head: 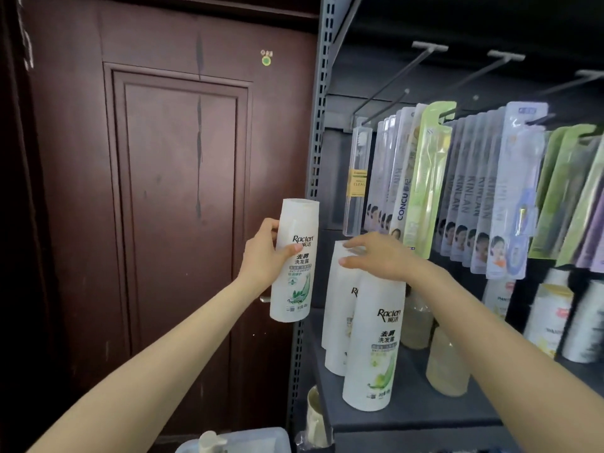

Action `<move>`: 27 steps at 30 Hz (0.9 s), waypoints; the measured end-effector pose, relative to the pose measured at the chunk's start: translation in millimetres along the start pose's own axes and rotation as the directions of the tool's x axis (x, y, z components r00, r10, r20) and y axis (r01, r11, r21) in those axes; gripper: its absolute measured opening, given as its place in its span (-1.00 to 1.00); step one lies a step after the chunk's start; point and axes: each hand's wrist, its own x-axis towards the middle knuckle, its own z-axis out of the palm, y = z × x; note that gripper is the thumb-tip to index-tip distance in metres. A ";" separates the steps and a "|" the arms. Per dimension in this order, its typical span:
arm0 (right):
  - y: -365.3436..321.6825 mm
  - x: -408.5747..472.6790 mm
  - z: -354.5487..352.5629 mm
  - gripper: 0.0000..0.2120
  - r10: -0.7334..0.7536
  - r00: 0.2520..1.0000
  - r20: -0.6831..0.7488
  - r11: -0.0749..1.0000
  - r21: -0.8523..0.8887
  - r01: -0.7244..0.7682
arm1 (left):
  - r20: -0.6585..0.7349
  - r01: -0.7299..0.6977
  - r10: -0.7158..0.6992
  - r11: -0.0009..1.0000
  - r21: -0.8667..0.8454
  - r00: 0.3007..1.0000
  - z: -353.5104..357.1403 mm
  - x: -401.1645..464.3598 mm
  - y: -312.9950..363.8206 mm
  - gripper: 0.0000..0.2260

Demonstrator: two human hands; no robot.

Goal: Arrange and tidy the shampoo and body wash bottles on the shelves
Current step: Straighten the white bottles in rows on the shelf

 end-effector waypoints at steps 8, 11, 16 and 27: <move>3.5 8.3 0.5 -0.58 0.115 0.992 0.057 0.993 -0.018 -0.114 | 0.091 0.039 -0.039 0.999 0.001 0.995 39.0 31.6 -40.7 -0.67; 5.7 7.0 3.9 -0.62 0.119 0.992 0.030 0.993 0.021 -0.120 | 0.101 0.068 -0.066 0.998 -0.012 0.993 47.9 39.2 -52.2 -0.67; 2.4 5.8 5.2 -0.57 0.103 0.995 -0.003 0.994 0.046 -0.103 | 0.145 0.087 -0.082 0.996 -0.027 0.986 60.8 45.3 -61.5 -0.69; 1.6 7.1 2.1 -0.51 0.058 0.998 0.014 0.998 0.023 -0.058 | 0.222 0.106 -0.089 0.992 -0.068 0.971 79.4 46.4 -73.6 -0.68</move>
